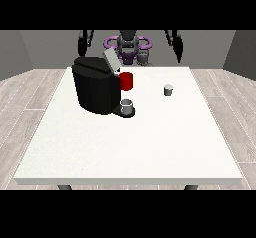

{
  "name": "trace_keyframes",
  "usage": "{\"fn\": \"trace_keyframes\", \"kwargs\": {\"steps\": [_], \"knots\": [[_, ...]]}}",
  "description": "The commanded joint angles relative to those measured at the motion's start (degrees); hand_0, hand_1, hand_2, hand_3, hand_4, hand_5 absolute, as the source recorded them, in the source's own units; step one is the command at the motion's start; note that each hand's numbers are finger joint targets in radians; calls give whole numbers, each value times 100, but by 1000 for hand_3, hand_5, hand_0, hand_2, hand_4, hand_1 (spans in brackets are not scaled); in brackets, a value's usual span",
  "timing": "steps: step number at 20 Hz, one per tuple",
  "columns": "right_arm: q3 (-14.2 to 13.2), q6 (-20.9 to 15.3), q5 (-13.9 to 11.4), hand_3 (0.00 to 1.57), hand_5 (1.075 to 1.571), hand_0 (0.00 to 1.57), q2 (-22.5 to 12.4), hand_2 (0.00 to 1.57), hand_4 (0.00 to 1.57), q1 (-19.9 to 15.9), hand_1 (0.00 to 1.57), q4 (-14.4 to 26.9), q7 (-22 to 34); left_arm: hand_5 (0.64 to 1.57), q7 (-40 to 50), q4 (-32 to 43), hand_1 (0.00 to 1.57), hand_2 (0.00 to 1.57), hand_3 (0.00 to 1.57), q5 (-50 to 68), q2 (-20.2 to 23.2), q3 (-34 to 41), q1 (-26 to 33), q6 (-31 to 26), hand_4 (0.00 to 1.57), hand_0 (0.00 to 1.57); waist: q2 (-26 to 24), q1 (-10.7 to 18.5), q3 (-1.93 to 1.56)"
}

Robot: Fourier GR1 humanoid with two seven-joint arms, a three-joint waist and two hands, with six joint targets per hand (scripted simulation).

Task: Insert the coffee pod into the coffee machine and close the lid

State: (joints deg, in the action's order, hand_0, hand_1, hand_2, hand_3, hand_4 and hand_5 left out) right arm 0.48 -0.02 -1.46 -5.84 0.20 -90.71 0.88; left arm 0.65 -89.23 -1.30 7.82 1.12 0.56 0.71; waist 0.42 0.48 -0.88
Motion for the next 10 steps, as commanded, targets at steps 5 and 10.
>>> {"fn": "trace_keyframes", "kwargs": {"steps": [5,10], "knots": [[-99,215,287,0,1571,0,12,0,128,109,0,-45,193,1571,-1271,290,0,0,0,570,-103,186,125,-645,240,0,-177,-123,93],[-495,-529,222,0,1571,0,432,0,94,19,0,179,-733,1571,-1451,347,0,0,0,63,320,208,-72,-680,320,0,-17,-230,88]]}}
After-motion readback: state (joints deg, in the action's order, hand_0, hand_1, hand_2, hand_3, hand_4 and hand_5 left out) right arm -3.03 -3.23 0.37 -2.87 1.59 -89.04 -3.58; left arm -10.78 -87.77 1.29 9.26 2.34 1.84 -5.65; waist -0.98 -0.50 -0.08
